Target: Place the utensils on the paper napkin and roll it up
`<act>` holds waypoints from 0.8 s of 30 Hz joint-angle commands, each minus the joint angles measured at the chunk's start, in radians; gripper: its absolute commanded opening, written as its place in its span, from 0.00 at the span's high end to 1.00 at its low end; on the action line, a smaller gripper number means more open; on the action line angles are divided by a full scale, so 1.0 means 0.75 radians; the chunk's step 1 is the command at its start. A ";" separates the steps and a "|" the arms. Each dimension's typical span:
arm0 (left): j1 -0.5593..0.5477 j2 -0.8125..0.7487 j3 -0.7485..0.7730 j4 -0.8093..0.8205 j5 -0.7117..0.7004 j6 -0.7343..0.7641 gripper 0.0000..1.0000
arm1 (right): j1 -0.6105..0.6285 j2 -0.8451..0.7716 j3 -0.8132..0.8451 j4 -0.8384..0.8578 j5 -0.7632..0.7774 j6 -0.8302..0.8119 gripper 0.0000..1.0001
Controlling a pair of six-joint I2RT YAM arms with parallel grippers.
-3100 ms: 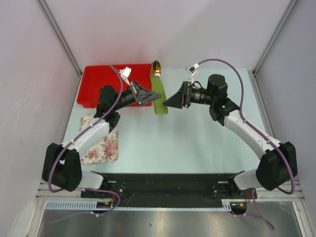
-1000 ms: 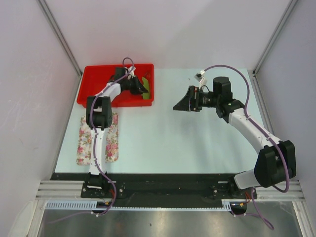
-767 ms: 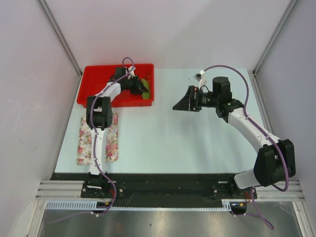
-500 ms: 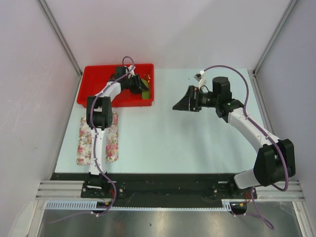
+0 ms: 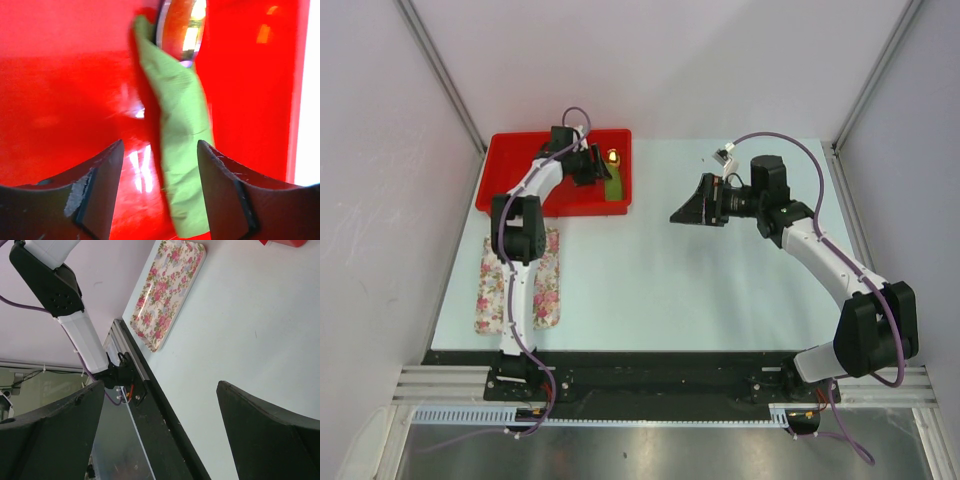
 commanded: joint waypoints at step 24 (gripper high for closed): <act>0.012 -1.372 -0.539 -0.608 -0.296 0.540 0.00 | -0.353 -0.330 0.117 -0.650 0.316 -0.584 0.00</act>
